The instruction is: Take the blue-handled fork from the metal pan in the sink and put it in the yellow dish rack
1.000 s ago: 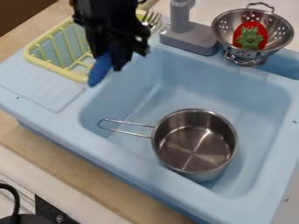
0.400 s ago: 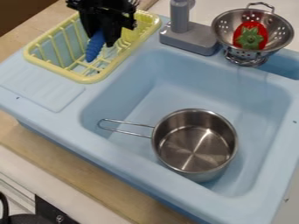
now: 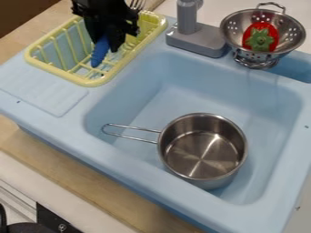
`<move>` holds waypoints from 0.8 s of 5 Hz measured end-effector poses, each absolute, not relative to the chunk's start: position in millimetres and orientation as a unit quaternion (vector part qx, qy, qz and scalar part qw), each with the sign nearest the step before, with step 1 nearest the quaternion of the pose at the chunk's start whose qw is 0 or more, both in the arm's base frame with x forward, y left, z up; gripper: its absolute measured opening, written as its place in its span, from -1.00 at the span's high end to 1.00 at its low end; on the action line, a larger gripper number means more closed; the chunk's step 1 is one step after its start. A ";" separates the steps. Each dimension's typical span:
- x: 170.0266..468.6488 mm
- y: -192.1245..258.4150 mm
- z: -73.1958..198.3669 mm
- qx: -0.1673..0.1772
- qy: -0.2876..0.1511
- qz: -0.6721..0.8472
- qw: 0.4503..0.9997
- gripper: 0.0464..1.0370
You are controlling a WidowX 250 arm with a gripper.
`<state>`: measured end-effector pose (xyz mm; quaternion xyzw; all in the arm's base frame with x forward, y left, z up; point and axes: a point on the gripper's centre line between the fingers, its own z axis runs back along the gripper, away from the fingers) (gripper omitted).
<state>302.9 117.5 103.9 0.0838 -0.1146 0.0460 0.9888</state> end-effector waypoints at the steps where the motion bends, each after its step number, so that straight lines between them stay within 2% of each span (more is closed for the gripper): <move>1: 306.0 120.4 98.1 0.092 -0.124 0.052 0.987 0.23; 2: 301.8 116.0 91.1 0.074 -0.121 0.054 0.988 -0.36; 3: 300.6 115.5 90.6 0.069 -0.118 0.058 0.989 -0.86; 4: 294.8 114.2 89.5 0.045 -0.107 0.069 0.991 -0.91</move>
